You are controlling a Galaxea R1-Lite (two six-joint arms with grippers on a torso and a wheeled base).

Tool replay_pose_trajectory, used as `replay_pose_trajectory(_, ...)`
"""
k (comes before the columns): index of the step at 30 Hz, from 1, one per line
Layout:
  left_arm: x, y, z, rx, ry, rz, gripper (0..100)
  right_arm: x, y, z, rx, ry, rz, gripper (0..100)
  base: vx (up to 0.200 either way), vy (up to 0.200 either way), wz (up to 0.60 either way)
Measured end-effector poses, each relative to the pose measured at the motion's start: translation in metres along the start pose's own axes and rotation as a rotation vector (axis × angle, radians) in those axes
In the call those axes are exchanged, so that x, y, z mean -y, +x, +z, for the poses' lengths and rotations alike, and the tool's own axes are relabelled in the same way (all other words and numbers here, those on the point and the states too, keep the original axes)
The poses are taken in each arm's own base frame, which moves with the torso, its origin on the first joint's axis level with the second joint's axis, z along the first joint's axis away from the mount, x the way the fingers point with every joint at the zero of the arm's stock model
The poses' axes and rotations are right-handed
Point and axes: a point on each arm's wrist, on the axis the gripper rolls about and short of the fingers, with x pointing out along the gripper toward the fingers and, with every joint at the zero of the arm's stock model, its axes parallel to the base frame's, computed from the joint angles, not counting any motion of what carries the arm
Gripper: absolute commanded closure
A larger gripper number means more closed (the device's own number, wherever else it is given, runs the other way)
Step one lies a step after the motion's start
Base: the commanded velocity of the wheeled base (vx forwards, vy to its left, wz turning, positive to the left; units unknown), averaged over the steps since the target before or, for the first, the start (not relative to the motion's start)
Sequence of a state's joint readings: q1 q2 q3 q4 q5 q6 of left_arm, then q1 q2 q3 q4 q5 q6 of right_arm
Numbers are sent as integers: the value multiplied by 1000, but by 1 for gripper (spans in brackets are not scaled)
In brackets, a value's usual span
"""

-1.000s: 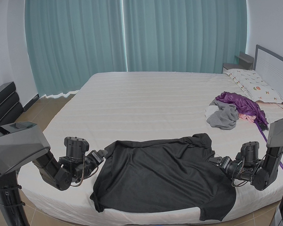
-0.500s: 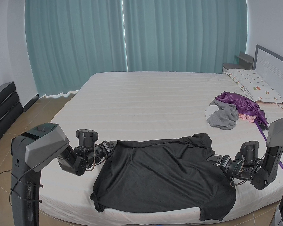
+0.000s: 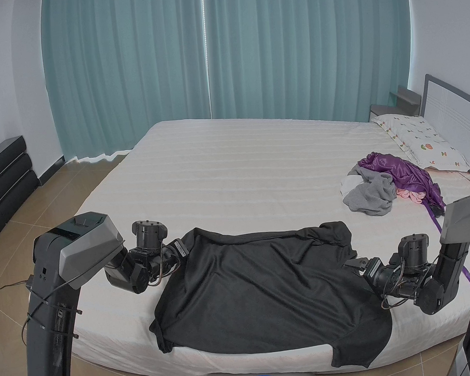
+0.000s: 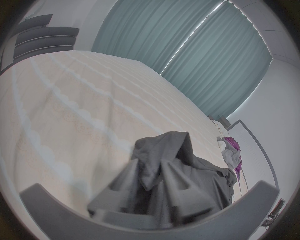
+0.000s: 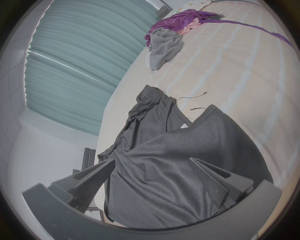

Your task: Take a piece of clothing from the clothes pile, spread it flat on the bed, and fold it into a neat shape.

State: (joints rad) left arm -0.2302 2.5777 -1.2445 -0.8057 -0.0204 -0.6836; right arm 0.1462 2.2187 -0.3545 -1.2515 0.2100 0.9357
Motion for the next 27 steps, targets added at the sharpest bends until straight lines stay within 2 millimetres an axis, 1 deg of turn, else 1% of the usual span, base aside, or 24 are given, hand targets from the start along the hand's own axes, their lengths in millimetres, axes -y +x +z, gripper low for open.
replay_pose_trajectory(4, 1, 4, 8, 31, -1, -5, 100, -2, 4, 1, 5, -5, 7, 0, 0, 0, 0)
replay_pose_trajectory(9, 5, 8, 30, 114, 21, 1, 100, -6, 13, 4, 19, -12, 17, 0, 0, 0, 0)
replay_pose_trajectory(12, 7, 11, 45, 151, 42, 5, 100, -10, 20, 10, 43, -18, 29, 0, 0, 0, 0)
replay_pose_trajectory(15, 11, 13, 59, 174, 50, 8, 100, -18, 32, 21, 76, -26, 42, 0, 0, 0, 0)
replay_pose_trajectory(17, 12, 14, 65, 180, 53, 14, 100, -24, 39, 27, 85, -33, 43, 0, 0, 0, 0)
replay_pose_trajectory(25, 13, 15, 78, 204, 69, 55, 100, -48, 74, 56, 110, -81, 39, 0, 0, 0, 0)
replay_pose_trajectory(27, 12, 15, 80, 209, 77, 69, 100, -54, 85, 64, 109, -88, 29, 0, 0, 0, 0)
